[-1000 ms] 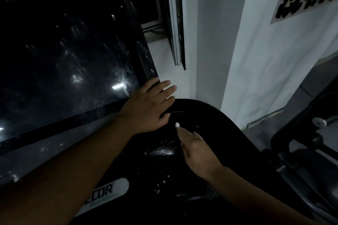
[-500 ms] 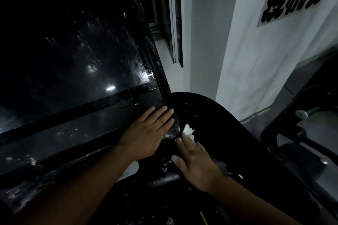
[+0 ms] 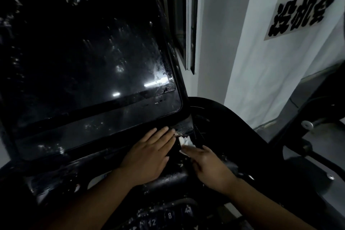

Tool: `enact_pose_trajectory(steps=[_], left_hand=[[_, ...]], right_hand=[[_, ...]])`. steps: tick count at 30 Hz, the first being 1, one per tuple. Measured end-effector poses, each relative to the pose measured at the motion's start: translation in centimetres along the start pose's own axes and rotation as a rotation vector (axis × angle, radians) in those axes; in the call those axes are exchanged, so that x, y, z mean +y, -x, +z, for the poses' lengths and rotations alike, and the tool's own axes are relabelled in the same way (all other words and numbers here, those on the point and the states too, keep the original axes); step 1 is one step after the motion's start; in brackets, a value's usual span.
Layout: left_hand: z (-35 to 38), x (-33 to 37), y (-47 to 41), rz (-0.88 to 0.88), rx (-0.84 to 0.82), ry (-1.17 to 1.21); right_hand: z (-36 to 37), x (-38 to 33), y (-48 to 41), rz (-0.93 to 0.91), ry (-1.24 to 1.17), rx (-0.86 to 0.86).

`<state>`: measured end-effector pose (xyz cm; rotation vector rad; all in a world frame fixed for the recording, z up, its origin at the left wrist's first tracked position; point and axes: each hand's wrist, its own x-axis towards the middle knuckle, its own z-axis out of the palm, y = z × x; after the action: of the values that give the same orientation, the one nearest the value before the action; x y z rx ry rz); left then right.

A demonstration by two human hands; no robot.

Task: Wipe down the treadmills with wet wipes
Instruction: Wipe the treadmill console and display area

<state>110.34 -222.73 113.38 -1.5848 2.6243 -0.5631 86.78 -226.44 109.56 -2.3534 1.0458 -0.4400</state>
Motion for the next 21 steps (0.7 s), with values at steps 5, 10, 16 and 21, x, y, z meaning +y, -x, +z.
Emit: enact_pose_trajectory(steps=[5, 10, 16, 21], left_hand=[[-1.0, -1.4, 0.0, -0.094, -0.008, 0.012], [-2.1, -2.4, -1.4, -0.133, 0.073, 0.032], [-2.9, -3.4, -4.6, -0.174, 0.143, -0.015], [-2.7, -4.3, -7.4, -0.239, 0.148, -0.038]], right_hand=[[-0.8, -1.5, -3.1, 0.095, 0.049, 0.091], [-2.9, -3.0, -6.0, 0.020, 0.220, 0.345], [-6.4, -3.9, -10.4, 0.020, 0.233, 0.571], [-7.6, -3.1, -13.6, 0.010, 0.088, 0.585]])
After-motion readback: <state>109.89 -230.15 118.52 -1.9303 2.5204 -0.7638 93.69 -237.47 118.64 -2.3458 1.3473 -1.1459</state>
